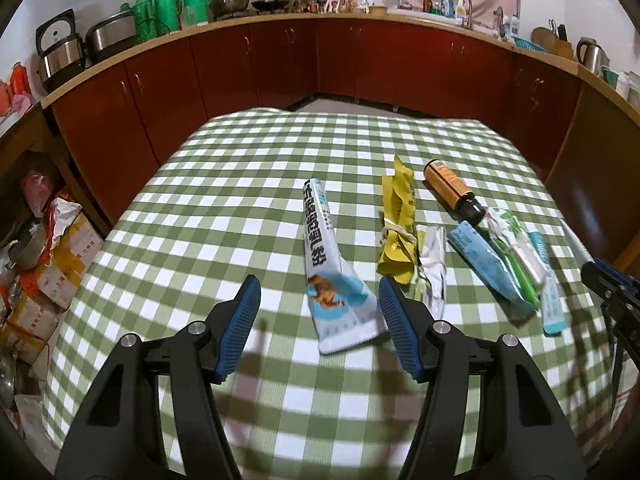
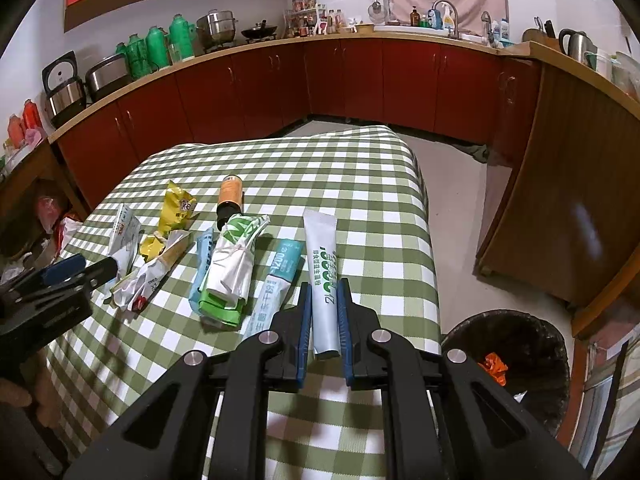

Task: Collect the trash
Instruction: 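Grasp white toothpaste tube with right tool while left tool grasps blue printed bag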

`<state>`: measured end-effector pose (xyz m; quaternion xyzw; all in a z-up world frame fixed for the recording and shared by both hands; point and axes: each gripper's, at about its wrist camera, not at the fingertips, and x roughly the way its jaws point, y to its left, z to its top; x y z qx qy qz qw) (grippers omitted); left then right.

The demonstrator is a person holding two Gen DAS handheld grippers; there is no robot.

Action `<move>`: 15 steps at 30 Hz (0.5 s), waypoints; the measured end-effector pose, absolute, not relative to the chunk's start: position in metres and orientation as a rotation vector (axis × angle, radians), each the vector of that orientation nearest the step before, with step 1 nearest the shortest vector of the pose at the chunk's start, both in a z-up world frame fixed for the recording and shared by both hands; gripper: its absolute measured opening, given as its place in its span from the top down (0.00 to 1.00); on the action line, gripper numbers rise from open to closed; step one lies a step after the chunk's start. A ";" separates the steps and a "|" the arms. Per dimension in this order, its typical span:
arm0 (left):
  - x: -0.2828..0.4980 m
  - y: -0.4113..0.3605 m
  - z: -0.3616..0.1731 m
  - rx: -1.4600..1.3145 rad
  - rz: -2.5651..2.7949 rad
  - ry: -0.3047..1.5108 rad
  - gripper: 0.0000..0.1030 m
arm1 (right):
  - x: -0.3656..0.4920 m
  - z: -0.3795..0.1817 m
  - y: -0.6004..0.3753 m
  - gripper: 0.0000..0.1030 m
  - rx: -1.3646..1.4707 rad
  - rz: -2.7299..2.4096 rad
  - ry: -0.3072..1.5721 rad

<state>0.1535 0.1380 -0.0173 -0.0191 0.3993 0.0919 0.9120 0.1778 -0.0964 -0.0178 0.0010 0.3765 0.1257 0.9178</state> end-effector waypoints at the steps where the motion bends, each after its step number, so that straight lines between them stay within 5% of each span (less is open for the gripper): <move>1: 0.157 0.139 -0.019 -0.043 0.187 0.832 0.41 | 0.179 -0.018 -0.096 0.87 0.000 0.260 0.777; 6: 0.170 0.146 -0.029 -0.071 0.169 0.875 0.47 | 0.181 -0.020 -0.096 0.87 0.000 0.271 0.790; 9: 0.171 0.147 -0.032 -0.083 0.148 0.881 0.65 | 0.181 -0.020 -0.097 0.87 0.001 0.274 0.794; 15: 0.161 0.147 -0.033 -0.078 0.141 0.866 0.68 | 0.175 -0.020 -0.101 0.87 0.018 0.274 0.788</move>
